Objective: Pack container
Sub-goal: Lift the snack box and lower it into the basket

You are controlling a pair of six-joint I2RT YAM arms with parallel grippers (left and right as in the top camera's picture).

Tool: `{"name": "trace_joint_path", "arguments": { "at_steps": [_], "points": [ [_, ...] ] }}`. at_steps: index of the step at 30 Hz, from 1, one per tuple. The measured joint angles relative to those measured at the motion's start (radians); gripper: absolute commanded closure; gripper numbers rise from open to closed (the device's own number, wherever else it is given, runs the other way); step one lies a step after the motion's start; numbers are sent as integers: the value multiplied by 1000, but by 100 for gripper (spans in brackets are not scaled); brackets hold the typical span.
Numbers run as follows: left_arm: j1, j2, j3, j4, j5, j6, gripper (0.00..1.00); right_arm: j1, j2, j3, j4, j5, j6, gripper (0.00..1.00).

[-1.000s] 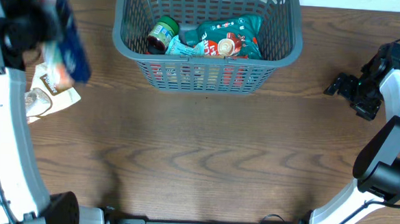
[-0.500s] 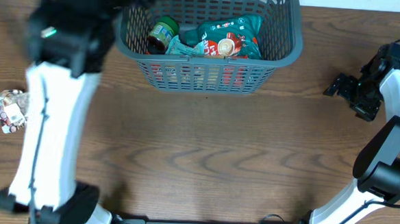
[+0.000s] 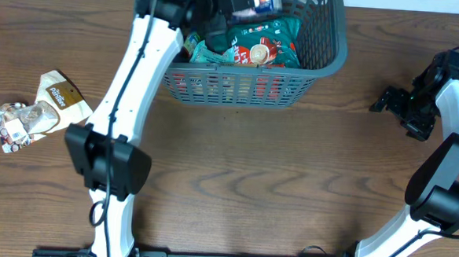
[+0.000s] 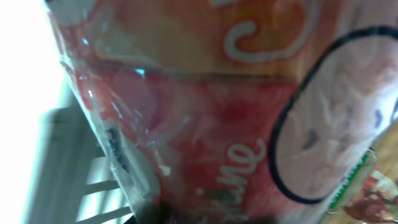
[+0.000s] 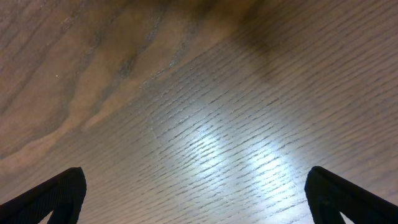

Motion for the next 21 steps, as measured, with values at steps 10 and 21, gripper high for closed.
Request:
{"name": "trace_joint_path", "arguments": {
  "at_steps": [10,21],
  "points": [
    [-9,12,-26,-39,0,-14,3,0,0,0,0,-3,0,1],
    [0,-116,-26,-74,1,-125,1,0,0,0,-2,-3,0,1]
  ]
}}
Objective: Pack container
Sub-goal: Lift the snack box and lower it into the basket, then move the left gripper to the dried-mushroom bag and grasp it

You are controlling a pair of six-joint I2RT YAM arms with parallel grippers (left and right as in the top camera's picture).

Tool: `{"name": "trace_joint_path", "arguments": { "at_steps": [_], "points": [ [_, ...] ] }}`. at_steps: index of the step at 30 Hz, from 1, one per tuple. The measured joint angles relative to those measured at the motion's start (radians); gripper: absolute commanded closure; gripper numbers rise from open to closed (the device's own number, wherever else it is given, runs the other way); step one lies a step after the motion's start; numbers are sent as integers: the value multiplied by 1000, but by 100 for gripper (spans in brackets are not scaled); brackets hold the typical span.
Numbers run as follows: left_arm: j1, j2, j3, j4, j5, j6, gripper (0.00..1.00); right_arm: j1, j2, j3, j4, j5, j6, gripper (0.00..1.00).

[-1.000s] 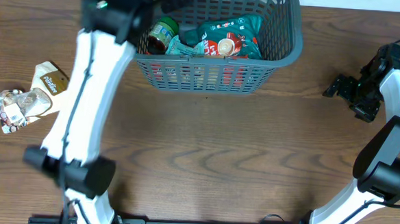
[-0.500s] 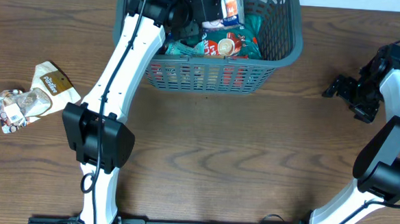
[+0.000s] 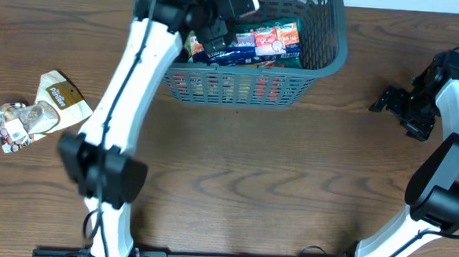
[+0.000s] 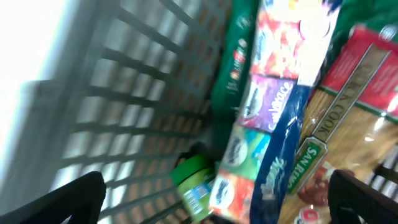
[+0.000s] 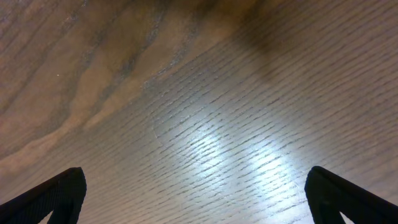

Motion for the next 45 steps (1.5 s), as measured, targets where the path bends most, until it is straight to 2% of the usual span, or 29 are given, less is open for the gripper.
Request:
{"name": "trace_joint_path", "arguments": {
  "at_steps": [5,9,16,20,24,27,31,38,40,45],
  "points": [
    [47,-192,0,-22,-9,-47,1,0,0,0,-2,0,0,1],
    [139,-331,2,-71,-115,-167,1,0,0,0,-2,0,0,1],
    [485,-417,4,-273,-272,-468,1,0,0,0,-5,0,0,1],
    [700,-386,4,-333,-298,-714,1,0,0,0,-5,0,0,1],
    [848,-330,3,-470,-314,-1088,1,0,0,0,-5,-1,0,1],
    [886,-282,-2,-525,-316,-1358,1,0,0,0,-5,-3,0,1],
    [875,-242,-55,-447,-316,-1622,1,0,0,0,-5,-4,0,1],
    [850,-232,-280,-284,-315,-2045,2,0,0,0,-6,-27,5,1],
    [850,-232,-370,-201,-314,-2113,2,0,0,0,-6,-31,8,1],
    [848,-229,-597,-21,-312,-2193,1,0,0,0,-13,-39,9,1]
  ]
}}
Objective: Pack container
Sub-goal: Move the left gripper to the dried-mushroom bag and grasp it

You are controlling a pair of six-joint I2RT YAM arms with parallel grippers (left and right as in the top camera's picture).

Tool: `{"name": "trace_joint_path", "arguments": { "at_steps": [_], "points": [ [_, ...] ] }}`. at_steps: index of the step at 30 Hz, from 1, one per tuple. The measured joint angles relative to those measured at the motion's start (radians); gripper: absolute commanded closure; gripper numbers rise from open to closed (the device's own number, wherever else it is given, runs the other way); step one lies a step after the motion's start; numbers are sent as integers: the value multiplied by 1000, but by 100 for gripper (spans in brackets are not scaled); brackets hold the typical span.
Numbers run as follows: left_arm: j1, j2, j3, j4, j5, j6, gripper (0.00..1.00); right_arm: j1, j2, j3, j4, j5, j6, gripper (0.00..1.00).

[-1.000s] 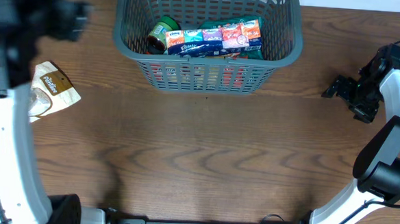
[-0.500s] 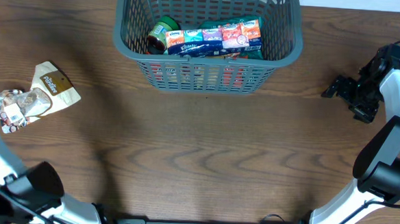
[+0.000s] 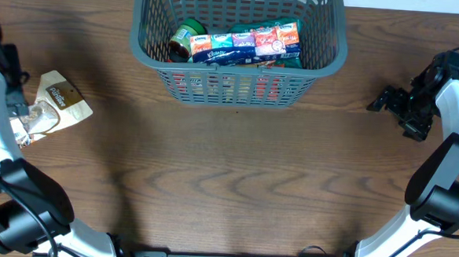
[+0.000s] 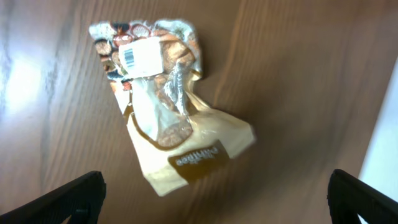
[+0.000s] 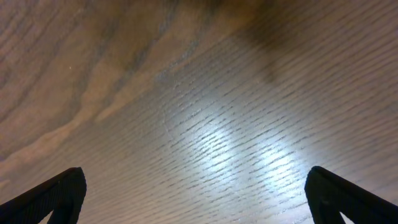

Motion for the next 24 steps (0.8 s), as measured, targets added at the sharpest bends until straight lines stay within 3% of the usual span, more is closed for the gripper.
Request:
{"name": "trace_joint_path", "arguments": {
  "at_steps": [5,13,24],
  "points": [
    [0,2,-161,158,0,-52,1,0,0,0,-9,-2,2,1],
    [0,2,-270,311,5,-130,2,0,0,0,-32,-3,2,1],
    [63,74,-274,372,138,-227,11,14,0,0,-29,-5,3,1]
  ]
}}
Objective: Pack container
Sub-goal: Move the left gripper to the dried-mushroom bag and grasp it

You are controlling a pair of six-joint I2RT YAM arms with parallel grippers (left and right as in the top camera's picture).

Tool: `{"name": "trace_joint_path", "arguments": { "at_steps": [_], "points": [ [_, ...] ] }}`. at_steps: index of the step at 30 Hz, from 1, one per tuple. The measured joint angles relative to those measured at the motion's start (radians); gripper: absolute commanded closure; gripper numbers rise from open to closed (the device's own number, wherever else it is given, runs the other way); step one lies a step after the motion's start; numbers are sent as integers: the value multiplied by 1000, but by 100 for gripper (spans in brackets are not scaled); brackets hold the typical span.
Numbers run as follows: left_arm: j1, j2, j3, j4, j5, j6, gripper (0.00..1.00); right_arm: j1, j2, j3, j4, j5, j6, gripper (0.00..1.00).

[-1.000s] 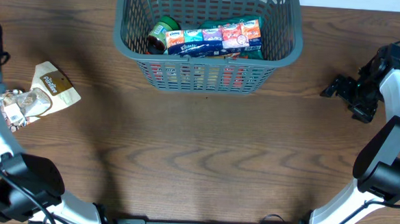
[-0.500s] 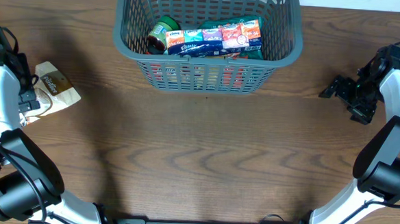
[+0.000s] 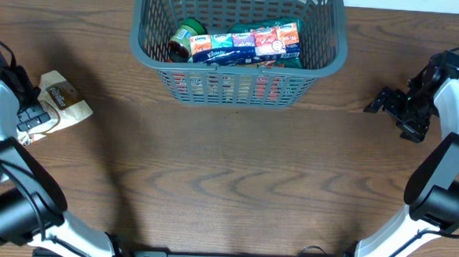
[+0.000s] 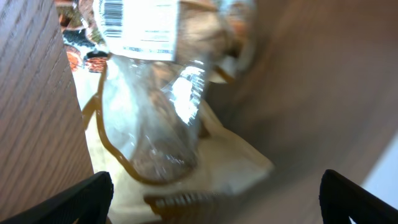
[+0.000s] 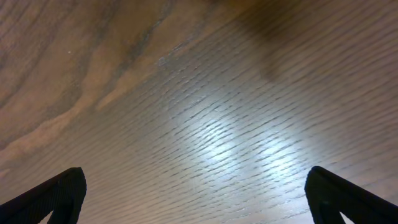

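A cream and brown snack bag [image 3: 61, 98] with a clear window and a barcode label lies at the table's left edge. My left gripper [image 3: 30, 118] hangs open right over it. In the left wrist view the bag [image 4: 155, 124] fills the frame, blurred, between my widely spread fingertips [image 4: 93, 194]; my left gripper [image 4: 211, 202] holds nothing. The grey mesh basket [image 3: 232, 88] at the back centre holds a green-lidded jar [image 3: 188, 38] and a colourful multipack [image 3: 247, 41]. My right gripper [image 3: 394, 110] is open over bare wood [image 5: 199, 112] at the far right.
The basket's walls stand tall at the back centre. The table's left edge runs just beyond the snack bag. Brown wooden tabletop spans the space between the two arms.
My left gripper has come down closer onto the snack bag, which now looms larger in its view. It stays open. The right arm has barely shifted.
First my left gripper was inside the basket with a colourful pack pressed close to its camera. Then it was open above the basket with the pack lying inside. Later it hung open over the snack bag at the far left, and now sits lower on it.
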Motion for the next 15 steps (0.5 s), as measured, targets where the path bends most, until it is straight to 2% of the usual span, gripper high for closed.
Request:
{"name": "trace_joint_path", "arguments": {
  "at_steps": [13,15],
  "points": [
    [14,145,0,12,47,-14,12,40,0,0,3,0,37,1],
    [14,154,0,28,39,-15,16,47,0,0,3,0,39,1]
  ]
}}
